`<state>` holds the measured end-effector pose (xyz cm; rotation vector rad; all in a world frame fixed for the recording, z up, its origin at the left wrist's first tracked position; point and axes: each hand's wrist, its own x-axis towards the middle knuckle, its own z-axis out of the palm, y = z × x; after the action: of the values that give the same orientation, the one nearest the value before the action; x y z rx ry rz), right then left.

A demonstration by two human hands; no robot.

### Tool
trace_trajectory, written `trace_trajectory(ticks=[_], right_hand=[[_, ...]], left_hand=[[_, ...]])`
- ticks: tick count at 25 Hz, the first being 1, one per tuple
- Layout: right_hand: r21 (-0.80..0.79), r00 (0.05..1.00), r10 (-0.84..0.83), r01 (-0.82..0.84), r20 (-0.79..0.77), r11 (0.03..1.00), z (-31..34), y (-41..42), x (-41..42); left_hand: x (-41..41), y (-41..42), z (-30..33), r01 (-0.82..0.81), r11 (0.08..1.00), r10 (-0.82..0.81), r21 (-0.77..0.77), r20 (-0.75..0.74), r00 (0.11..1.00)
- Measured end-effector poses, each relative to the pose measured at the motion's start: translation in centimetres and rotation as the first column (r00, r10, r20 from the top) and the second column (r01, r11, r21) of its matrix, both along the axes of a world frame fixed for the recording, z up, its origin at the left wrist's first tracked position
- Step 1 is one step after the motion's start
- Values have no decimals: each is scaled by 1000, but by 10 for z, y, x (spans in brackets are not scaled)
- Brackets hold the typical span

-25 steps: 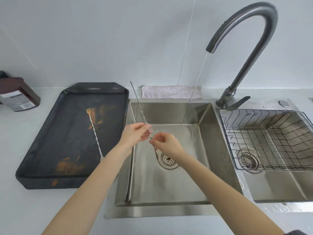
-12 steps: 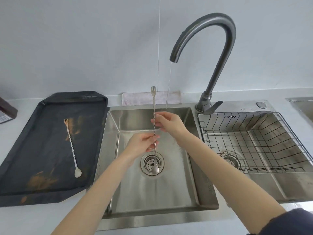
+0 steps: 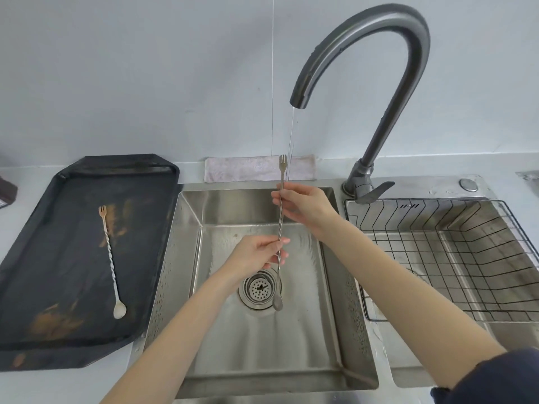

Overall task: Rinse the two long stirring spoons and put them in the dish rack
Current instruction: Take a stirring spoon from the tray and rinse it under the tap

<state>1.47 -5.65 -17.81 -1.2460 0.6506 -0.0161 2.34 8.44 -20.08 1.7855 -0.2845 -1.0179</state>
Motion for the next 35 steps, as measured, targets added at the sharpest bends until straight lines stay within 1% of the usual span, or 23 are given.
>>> trace_trajectory(ticks=[5, 9, 12, 15, 21, 24, 26, 28, 30, 33, 35], right_hand=[[52, 999, -44, 43, 29, 998, 1, -15, 13], [-2, 998, -51, 51, 26, 999, 6, -21, 21], [-9, 992, -120, 120, 33, 993, 7, -23, 26], [8, 986, -150, 150, 67, 989, 8, -24, 28], [0, 984, -129, 130, 126, 992, 11, -20, 26], [-34, 982, -147, 151, 119, 988, 14, -20, 28], [-84, 983, -152, 160, 99, 984, 17, -22, 30], [-113, 988, -122, 133, 93, 985, 19, -23, 32], [-101, 993, -69, 79, 97, 992, 18, -20, 31], [-102, 996, 23, -14, 88, 995, 11, -13, 24], [-116, 996, 44, -35, 76, 993, 7, -11, 19]], left_hand=[[7, -1, -11, 25, 1000, -25, 16, 0, 1000], [9, -3, -16, 23, 1000, -23, 7, -5, 1000], [10, -3, -18, 31, 999, -31, 14, 3, 1000], [9, -1, -20, 10, 1000, -11, 19, 8, 1000], [9, 1, -16, -58, 998, 58, 10, 17, 998], [10, 2, -13, -106, 994, 106, 12, 12, 994], [10, 2, -11, -114, 993, 114, 5, 4, 993], [10, 2, -10, -114, 993, 114, 0, 0, 993], [11, 0, -8, -104, 995, 104, -7, 17, 994], [21, -9, 0, -96, 995, 97, -19, 76, 992], [29, -14, 5, -69, 998, 70, -13, 124, 990]])
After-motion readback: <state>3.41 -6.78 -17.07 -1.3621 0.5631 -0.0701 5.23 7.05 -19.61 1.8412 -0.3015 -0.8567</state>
